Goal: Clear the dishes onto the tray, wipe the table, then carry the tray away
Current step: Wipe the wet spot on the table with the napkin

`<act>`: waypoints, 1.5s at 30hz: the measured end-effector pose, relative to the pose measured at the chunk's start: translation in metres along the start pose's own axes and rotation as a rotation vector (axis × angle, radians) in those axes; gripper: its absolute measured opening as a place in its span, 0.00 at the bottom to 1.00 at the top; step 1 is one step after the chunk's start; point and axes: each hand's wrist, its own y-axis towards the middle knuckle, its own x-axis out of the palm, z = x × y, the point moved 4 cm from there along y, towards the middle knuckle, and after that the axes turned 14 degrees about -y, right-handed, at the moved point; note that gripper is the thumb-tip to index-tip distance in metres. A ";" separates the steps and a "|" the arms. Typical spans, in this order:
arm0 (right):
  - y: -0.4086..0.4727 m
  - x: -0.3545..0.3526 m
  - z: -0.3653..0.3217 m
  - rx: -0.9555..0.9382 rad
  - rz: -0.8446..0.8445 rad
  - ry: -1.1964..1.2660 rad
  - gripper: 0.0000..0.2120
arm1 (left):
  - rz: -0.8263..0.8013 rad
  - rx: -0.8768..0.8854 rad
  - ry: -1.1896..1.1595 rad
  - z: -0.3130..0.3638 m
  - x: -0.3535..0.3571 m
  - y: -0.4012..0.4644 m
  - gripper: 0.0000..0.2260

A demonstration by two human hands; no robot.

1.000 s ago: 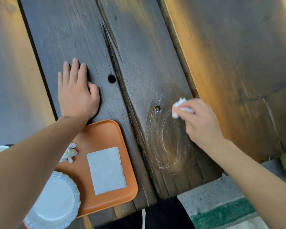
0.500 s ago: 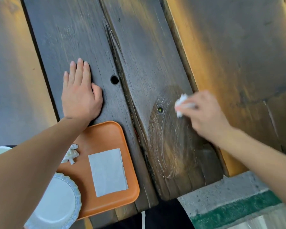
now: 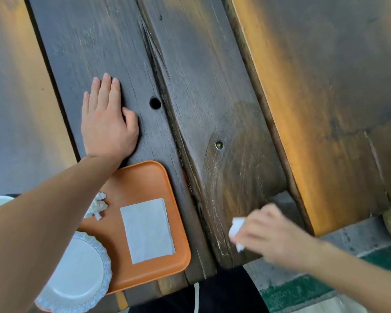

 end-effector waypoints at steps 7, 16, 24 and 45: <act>0.053 -0.022 0.123 0.703 0.376 0.034 0.12 | 0.018 0.000 -0.003 -0.001 -0.001 0.001 0.27; -0.064 0.021 -0.045 0.216 -0.077 0.132 0.17 | 0.027 -0.001 -0.014 0.001 -0.001 0.000 0.27; -0.046 0.001 -0.012 0.150 -0.041 0.235 0.21 | 0.046 -0.001 -0.006 -0.001 0.000 -0.001 0.26; -0.025 0.018 -0.050 0.119 0.059 0.053 0.16 | 0.038 -0.016 -0.012 -0.001 -0.001 0.001 0.26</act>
